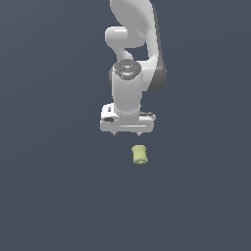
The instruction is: Pick up the object and move it to a goal position.
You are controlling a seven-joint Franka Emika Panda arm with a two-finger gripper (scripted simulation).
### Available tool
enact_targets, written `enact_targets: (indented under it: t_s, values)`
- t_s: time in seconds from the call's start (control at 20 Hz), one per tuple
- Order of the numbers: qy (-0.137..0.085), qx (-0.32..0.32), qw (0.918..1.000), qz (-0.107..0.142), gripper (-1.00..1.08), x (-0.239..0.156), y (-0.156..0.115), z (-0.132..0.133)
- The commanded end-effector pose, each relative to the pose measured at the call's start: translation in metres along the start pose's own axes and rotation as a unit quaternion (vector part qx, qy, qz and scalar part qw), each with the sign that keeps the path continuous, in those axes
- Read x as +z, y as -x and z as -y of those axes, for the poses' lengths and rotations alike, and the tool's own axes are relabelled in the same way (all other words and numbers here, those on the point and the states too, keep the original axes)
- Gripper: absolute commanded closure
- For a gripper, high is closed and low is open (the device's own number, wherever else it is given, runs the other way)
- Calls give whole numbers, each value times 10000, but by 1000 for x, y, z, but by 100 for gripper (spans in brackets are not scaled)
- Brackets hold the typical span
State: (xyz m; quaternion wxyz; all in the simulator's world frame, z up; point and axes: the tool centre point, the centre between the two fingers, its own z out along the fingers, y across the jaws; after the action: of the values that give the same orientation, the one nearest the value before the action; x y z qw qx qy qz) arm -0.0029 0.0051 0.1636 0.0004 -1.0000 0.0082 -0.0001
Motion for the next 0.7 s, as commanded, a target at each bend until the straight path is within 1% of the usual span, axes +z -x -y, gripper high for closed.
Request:
enact_targets:
  t_s: [0.0, 0.15, 0.45, 0.65]
  values:
    - [0, 0, 10000, 0, -92, 0, 0, 0]
    - [26, -23, 10000, -10, -92, 0, -1, -1]
    - [159, -136, 9998, -62, -92, -3, -8, -4]
    - [159, -137, 9998, -62, -92, -3, -8, -3]
